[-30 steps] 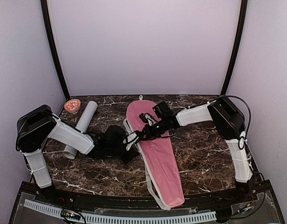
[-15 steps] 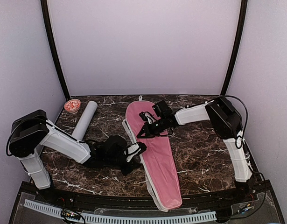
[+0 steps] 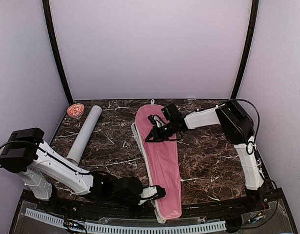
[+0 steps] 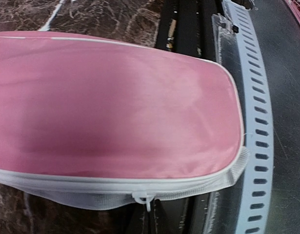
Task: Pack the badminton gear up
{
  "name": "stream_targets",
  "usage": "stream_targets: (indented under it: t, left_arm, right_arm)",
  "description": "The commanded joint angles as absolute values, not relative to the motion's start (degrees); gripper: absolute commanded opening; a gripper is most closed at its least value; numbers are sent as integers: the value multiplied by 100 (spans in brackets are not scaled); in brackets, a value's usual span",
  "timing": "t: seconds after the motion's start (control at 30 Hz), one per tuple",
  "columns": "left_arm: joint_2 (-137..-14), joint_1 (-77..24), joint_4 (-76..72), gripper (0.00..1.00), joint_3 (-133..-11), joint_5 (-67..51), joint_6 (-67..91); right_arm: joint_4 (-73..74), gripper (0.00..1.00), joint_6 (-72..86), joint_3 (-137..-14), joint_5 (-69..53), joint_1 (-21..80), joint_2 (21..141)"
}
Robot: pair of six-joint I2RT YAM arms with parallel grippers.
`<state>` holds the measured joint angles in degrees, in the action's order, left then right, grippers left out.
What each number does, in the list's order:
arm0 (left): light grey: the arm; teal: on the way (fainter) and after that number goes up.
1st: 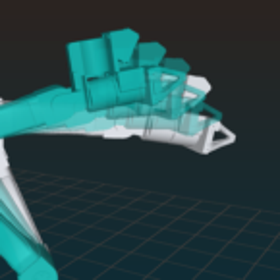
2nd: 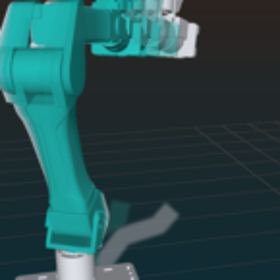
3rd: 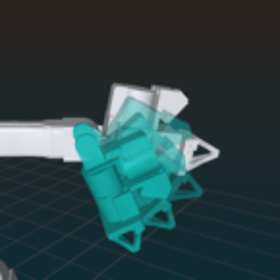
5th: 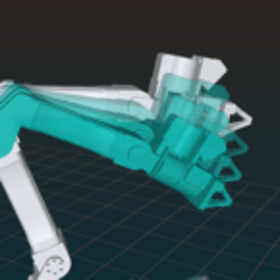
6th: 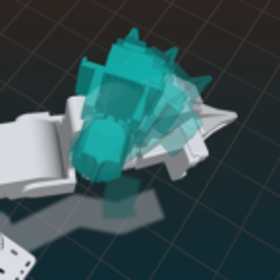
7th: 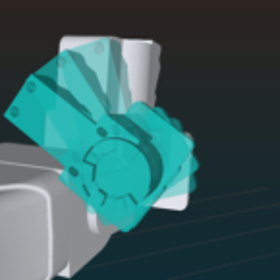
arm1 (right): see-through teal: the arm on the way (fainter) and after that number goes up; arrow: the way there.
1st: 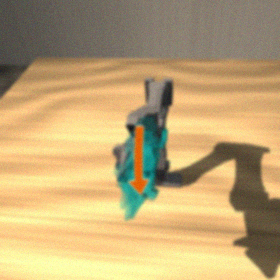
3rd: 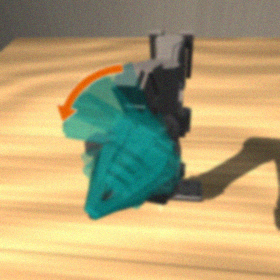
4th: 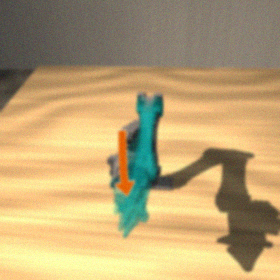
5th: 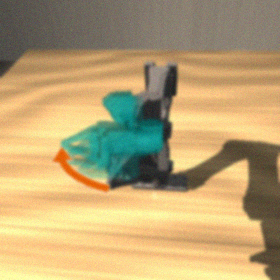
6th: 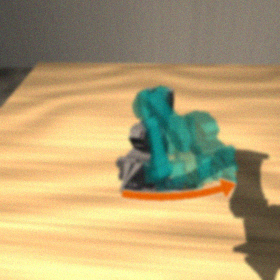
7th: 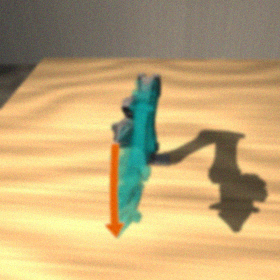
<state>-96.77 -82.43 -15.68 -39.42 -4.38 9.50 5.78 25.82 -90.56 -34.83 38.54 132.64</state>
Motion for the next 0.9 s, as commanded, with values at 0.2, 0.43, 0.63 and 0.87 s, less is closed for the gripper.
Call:
stream_targets:
  t: [0.2,0.43,0.63,0.87]
  left_arm:
    - [-9677,-9479,-1037,0,-4226,-458,1735]
    - [-9664,-9677,-1102,0,-4174,-62,2103]
    - [-9320,-9015,-1429,0,-3932,432,2440]
    - [-10300,-8362,-1922,0,-4808,160,1587]
  right_arm:
    - [940,5,2470,-8860,-2587,3591,13558]
    - [907,5,2470,-8774,-2594,3589,13421]
    - [654,8,2451,-8541,-2879,3640,12736]
    - [1111,15,2237,-8827,-2716,3654,11741]
